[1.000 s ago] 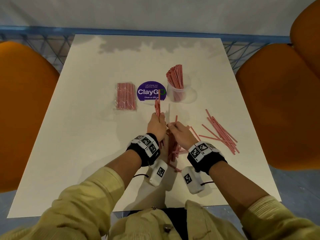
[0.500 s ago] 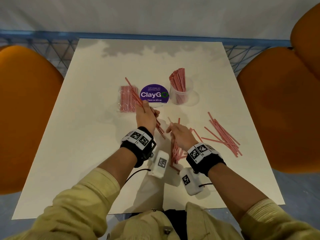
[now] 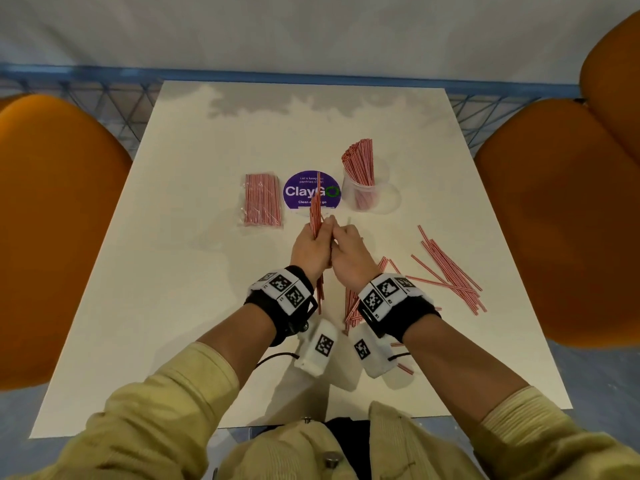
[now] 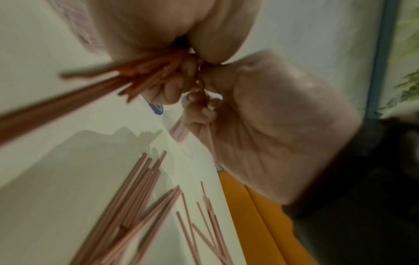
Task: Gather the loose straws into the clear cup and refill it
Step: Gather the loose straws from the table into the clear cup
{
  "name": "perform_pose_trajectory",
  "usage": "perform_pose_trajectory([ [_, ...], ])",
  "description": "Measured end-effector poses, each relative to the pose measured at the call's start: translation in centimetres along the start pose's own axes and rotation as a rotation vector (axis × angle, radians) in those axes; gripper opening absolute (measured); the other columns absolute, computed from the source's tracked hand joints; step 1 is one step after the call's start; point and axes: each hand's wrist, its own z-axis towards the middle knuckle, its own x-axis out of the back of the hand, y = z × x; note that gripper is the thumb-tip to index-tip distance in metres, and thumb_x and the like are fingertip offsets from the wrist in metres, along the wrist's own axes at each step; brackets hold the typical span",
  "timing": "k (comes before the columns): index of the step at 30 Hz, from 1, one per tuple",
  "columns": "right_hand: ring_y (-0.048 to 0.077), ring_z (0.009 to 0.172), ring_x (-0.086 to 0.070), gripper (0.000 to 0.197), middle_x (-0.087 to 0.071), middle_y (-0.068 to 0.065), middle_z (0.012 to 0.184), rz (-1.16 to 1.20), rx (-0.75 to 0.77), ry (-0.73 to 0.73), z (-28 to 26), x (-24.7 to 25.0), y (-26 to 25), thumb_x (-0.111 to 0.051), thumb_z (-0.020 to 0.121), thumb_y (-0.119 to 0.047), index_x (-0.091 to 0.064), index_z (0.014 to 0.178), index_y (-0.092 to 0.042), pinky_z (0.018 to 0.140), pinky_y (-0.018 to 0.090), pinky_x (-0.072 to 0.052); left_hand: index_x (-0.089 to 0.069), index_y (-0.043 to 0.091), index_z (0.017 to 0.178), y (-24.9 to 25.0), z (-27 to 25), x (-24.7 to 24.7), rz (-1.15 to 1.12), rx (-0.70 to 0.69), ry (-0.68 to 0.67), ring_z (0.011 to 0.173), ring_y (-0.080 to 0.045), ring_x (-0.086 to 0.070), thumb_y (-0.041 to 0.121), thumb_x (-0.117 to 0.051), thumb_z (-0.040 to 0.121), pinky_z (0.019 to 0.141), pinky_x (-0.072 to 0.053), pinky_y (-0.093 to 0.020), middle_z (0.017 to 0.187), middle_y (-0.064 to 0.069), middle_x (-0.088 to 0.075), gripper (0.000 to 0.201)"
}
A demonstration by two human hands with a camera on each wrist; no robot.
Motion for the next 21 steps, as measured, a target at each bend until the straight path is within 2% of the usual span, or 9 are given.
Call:
perform_pose_trajectory([
  [2, 0.003, 0.075, -0.050, 0.041, -0.045, 0.005, 0.099, 0.171, -0.006, 0.009, 0.2, 0.0, 0.1, -0.034, 0.099, -0.016, -0.040, 0.140, -0.016, 0.064, 0.014, -0.040, -0.058, 0.008, 0.096, 0.1, 0.2, 0.2, 0.004, 0.005, 0.006, 0.086, -0.041, -0.065, 0.037, -0.037, 0.096, 0.083, -0.054, -0.055, 0.093, -0.023, -0.067, 0.036],
  [3, -0.001, 0.070, -0.052, 0.039, -0.050, 0.004, 0.098, 0.262, -0.027, 0.032, 0.1, 0.0, 0.2, -0.034, 0.099, -0.017, -0.043, 0.137, -0.015, 0.059, 0.013, -0.040, -0.057, 0.008, 0.097, 0.2, 0.2, 0.4, -0.006, 0.007, 0.023, 0.076, -0.036, -0.062, 0.036, -0.036, 0.097, 0.081, -0.055, -0.053, 0.082, -0.017, -0.064, 0.036],
  [5, 0.005, 0.075, -0.054, 0.039, -0.054, 0.004, 0.108, 0.415, -0.148, 0.064, -0.3, 0.1, 0.4, -0.033, 0.100, -0.027, -0.044, 0.135, -0.013, 0.063, 0.018, -0.044, -0.052, 0.012, 0.089, 0.6, 0.6, 0.7, -0.065, -0.002, 0.091, 0.061, -0.019, -0.050, 0.034, -0.034, 0.099, 0.071, -0.050, -0.040, 0.068, -0.001, -0.051, 0.030],
  [7, 0.013, 0.079, -0.056, 0.047, -0.056, 0.005, 0.107, 0.566, -0.339, 0.026, -0.8, -0.1, 0.6, -0.028, 0.099, -0.041, -0.044, 0.132, -0.012, 0.069, 0.026, -0.048, -0.046, 0.019, 0.080, 1.3, 0.9, 0.9, -0.173, -0.010, 0.149, 0.055, -0.012, -0.041, 0.032, -0.034, 0.100, 0.062, -0.041, -0.032, 0.066, 0.004, -0.043, 0.027],
  [10, 0.027, 0.081, -0.061, 0.058, -0.059, 0.014, 0.099, 0.891, -0.596, -0.058, -0.9, -0.1, 0.2, -0.026, 0.095, -0.055, -0.049, 0.119, -0.008, 0.076, 0.039, -0.053, -0.044, 0.018, 0.079, 2.1, 0.6, 0.7, -0.288, -0.057, 0.142, 0.055, -0.010, -0.046, 0.029, -0.034, 0.101, 0.056, -0.042, -0.022, 0.068, 0.003, -0.047, 0.026],
  [13, 0.028, 0.082, -0.064, 0.059, -0.062, 0.017, 0.093, 1.076, -0.637, -0.066, -0.3, 0.5, -0.8, -0.026, 0.095, -0.055, -0.053, 0.101, -0.003, 0.073, 0.041, -0.055, -0.042, 0.019, 0.083, 2.2, -0.1, 0.4, -0.302, -0.080, 0.053, 0.056, -0.009, -0.053, 0.025, -0.035, 0.100, 0.056, -0.049, -0.024, 0.068, 0.003, -0.049, 0.020],
  [15, 0.028, 0.086, -0.064, 0.056, -0.063, 0.017, 0.094, 1.092, -0.616, -0.078, -0.2, 0.8, -1.3, -0.026, 0.096, -0.052, -0.053, 0.098, -0.004, 0.073, 0.041, -0.055, -0.042, 0.019, 0.085, 2.2, -0.3, 0.5, -0.281, -0.078, 0.017, 0.055, -0.008, -0.053, 0.025, -0.037, 0.100, 0.050, -0.050, -0.024, 0.067, 0.003, -0.049, 0.017],
  [18, 0.034, 0.100, -0.061, 0.062, -0.060, 0.020, 0.109, 1.033, -0.618, -0.239, -0.4, 1.2, -1.0, -0.023, 0.094, -0.057, -0.050, 0.115, -0.005, 0.081, 0.046, -0.053, -0.043, 0.019, 0.088, 2.0, -0.1, 0.9, -0.284, -0.073, -0.038, 0.051, -0.006, -0.049, 0.022, -0.039, 0.099, 0.054, -0.048, -0.026, 0.064, 0.005, -0.045, 0.013],
  [21, 0.036, 0.111, -0.057, 0.074, -0.058, 0.014, 0.113, 0.573, -0.591, -0.348, -0.4, 1.9, -1.3, -0.015, 0.089, -0.066, -0.049, 0.125, -0.012, 0.093, 0.054, -0.043, -0.045, 0.019, 0.088, 1.5, -0.4, 1.3, -0.180, -0.082, -0.139, 0.048, -0.006, -0.044, 0.026, -0.039, 0.100, 0.056, -0.043, -0.025, 0.062, 0.006, -0.043, 0.015],
])
